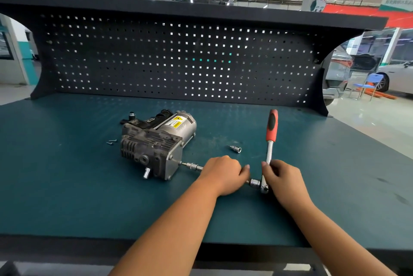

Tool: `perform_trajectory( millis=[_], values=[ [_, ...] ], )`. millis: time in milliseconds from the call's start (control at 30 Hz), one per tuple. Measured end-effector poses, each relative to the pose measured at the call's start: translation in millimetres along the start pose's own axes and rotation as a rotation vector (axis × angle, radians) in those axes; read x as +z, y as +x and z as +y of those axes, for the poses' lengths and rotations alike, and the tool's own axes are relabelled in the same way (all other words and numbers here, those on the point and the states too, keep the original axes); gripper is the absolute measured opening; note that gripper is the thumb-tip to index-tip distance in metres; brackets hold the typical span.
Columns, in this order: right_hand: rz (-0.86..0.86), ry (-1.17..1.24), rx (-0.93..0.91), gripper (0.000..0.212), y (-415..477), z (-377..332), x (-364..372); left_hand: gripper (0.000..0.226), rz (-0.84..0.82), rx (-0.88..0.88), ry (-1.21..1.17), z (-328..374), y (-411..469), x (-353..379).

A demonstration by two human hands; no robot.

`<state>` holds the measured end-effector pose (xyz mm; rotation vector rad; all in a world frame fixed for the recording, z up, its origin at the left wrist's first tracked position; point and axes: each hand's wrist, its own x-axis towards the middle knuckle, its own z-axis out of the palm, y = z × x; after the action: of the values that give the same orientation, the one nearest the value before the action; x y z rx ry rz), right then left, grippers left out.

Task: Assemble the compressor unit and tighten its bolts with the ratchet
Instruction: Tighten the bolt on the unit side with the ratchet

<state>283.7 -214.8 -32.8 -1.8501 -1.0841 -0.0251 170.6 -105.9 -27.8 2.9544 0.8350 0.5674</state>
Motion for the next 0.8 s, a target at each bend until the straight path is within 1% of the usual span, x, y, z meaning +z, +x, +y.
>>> perform_trajectory(
  millis=[33, 67, 133, 167, 200, 233, 267, 300, 333, 367, 400, 433, 467, 600, 800],
  values=[
    [-0.013, 0.002, -0.05, 0.035, -1, 1, -2, 0.056, 0.008, -0.003, -0.007, 0, 1, 1],
    [-0.023, 0.001, -0.143, 0.031, -4, 0, -4, 0.056, 0.014, -0.007, -0.013, 0, 1, 2],
    [0.008, -0.057, -0.427, 0.022, -12, -3, -10, 0.054, 0.017, -0.033, -0.044, 1, 3, -1],
    [0.022, -0.117, -0.596, 0.024, -14, -5, -13, 0.051, 0.005, -0.055, -0.072, 1, 3, -3],
    [0.028, -0.174, -0.758, 0.031, -14, -5, -15, 0.048, -0.008, -0.073, -0.093, 1, 5, -4],
    [0.032, -0.209, -0.847, 0.036, -14, -3, -16, 0.048, -0.003, -0.078, -0.1, 0, 6, -4],
    [0.042, -0.216, -0.834, 0.036, -14, -2, -16, 0.048, 0.015, -0.073, -0.101, 0, 6, -4],
    [0.048, -0.184, -0.722, 0.031, -15, -1, -14, 0.049, 0.031, -0.062, -0.092, 0, 5, -3],
    [0.046, -0.132, -0.56, 0.026, -14, -1, -12, 0.051, 0.043, -0.048, -0.065, 0, 4, -1],
    [0.033, -0.078, -0.394, 0.026, -13, -3, -8, 0.054, 0.046, -0.03, -0.029, 0, 4, 0],
    [0.021, -0.037, -0.254, 0.028, -11, -3, -4, 0.055, 0.035, -0.014, -0.002, -1, 3, 2],
    [0.01, -0.014, -0.157, 0.029, -8, -2, -1, 0.056, 0.021, -0.001, 0.013, -1, 3, 2],
    [-0.001, -0.007, -0.114, 0.032, -6, 0, 0, 0.056, 0.015, 0.01, 0.022, -2, 3, 3],
    [-0.043, 0.004, -0.113, 0.04, -4, 1, 2, 0.056, 0.025, 0.022, 0.038, -2, 3, 3],
    [-0.072, 0.072, -0.038, 0.05, -1, -3, 3, 0.056, 0.027, 0.012, 0.026, -1, 2, 2]
  ],
)
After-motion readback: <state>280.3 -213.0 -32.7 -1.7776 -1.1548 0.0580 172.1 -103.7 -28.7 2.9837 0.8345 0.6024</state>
